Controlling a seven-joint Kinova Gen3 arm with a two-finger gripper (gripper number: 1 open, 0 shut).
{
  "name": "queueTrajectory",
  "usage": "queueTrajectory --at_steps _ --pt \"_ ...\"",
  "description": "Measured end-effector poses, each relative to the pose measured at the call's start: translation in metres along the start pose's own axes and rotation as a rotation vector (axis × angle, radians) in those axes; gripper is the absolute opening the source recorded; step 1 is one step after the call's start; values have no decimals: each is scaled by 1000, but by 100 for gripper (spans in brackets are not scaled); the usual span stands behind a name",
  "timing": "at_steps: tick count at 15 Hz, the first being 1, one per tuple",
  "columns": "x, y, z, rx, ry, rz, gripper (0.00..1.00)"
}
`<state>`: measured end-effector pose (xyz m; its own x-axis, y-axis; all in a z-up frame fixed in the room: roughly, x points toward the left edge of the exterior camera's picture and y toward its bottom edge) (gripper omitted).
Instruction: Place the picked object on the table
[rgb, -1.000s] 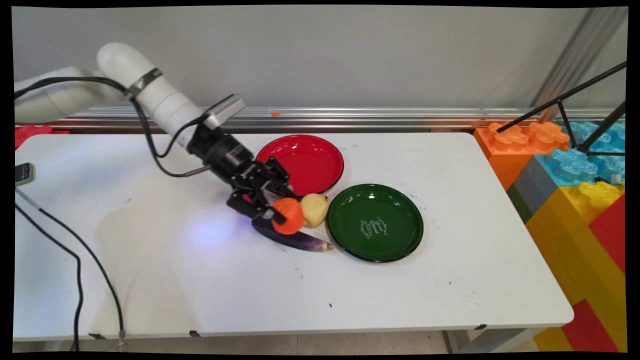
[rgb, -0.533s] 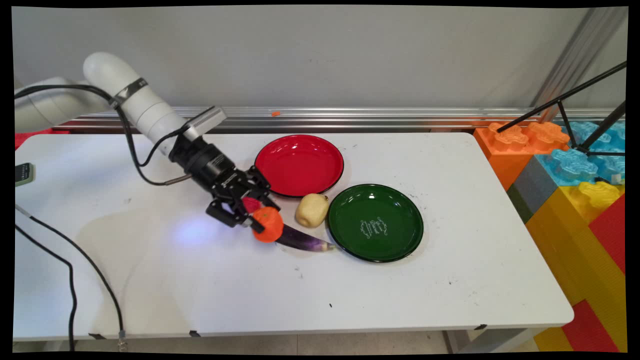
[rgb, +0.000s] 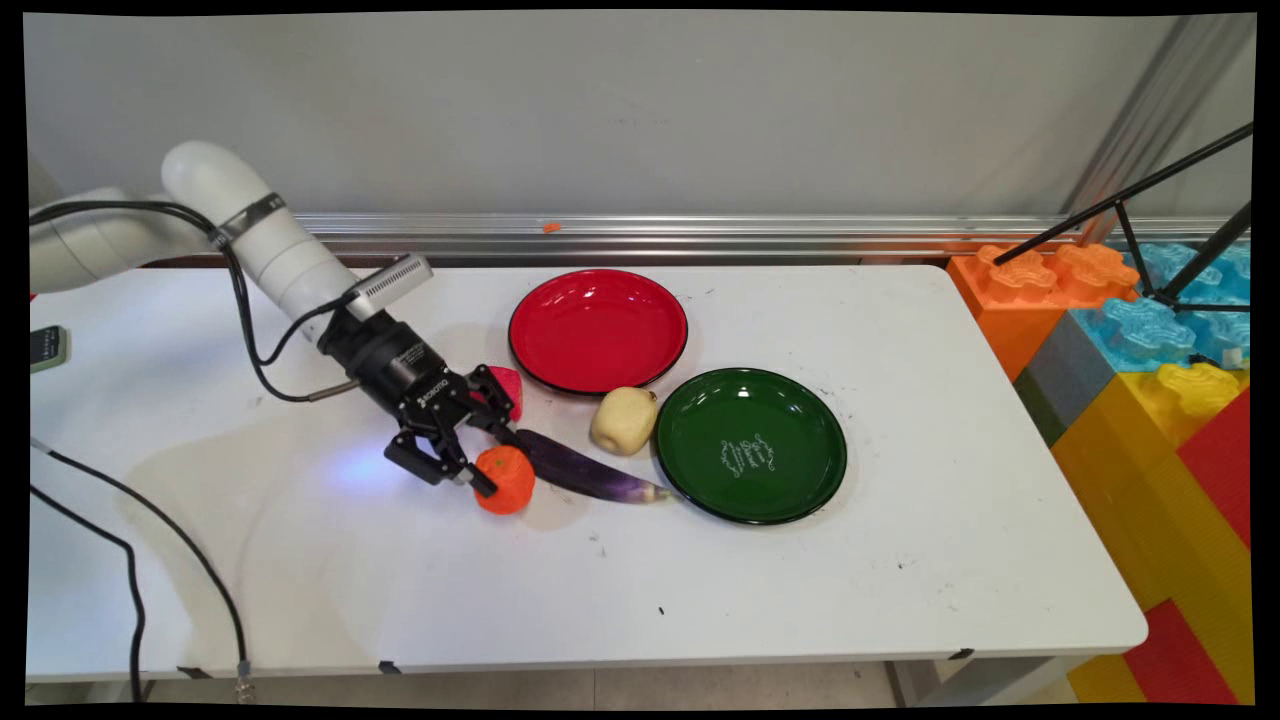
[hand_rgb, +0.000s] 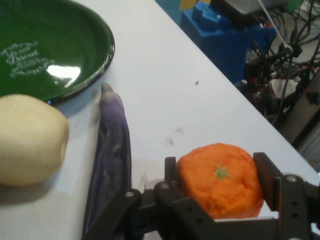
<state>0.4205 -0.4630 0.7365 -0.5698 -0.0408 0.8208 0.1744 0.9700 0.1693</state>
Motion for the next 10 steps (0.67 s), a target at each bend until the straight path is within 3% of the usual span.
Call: queueTrajectory --at_steps 6,7,10 --pt "-22 -6 5 2 -19 -8 0" --pt "-24 -7 5 2 -21 -10 100" --pt "-31 -9 5 6 -25 -18 100"
